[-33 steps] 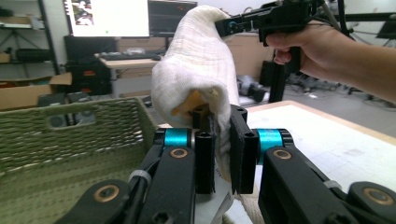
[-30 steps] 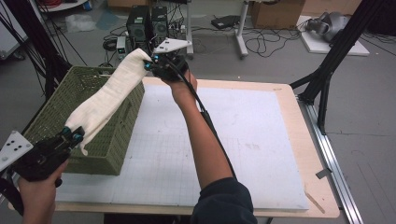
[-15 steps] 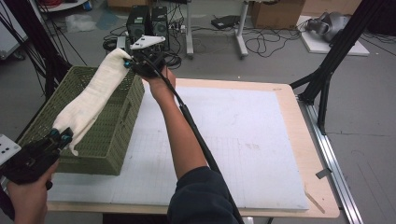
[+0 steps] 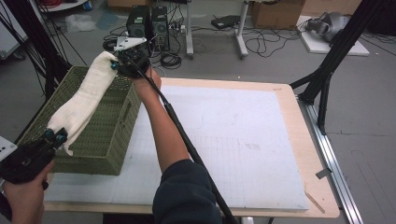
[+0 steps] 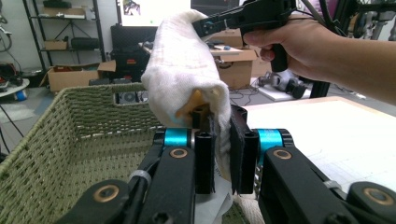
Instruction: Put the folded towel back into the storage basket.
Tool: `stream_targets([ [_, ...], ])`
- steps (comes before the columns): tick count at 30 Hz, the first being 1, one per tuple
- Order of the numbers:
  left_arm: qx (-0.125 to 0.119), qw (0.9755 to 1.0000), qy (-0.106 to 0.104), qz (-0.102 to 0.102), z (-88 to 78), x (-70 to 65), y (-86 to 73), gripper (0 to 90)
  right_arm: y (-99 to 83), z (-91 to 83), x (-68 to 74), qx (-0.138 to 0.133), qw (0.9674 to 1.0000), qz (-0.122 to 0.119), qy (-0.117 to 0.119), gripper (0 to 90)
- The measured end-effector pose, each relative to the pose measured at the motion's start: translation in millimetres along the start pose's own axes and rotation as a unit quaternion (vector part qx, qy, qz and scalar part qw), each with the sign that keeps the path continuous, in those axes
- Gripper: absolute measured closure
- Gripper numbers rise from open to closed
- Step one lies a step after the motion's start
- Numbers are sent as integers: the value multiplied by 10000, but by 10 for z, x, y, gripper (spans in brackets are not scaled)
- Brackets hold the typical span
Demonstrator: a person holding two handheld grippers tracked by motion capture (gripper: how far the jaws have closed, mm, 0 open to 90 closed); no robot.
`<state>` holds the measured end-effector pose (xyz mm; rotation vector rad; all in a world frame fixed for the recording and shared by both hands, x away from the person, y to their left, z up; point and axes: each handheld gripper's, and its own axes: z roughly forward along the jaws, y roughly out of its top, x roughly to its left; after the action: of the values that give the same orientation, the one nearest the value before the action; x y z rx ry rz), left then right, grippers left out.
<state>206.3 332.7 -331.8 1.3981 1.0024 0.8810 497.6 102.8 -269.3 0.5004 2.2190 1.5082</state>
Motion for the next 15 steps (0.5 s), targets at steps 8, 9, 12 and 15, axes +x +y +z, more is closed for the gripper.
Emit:
stream_targets([
  [8,22,9994,218,-252,-13,90,-32,785,78,253,65,108,9999,-48,33,795],
  [9,38,9987,289,-422,-4,104,-44,733,89,286,75,109,9999,-65,-20,784],
  [12,139,9956,431,-816,24,139,-63,448,76,404,78,167,9996,68,-231,512],
  [15,146,9957,560,-717,10,145,-37,352,35,429,66,216,9990,233,-322,405],
])
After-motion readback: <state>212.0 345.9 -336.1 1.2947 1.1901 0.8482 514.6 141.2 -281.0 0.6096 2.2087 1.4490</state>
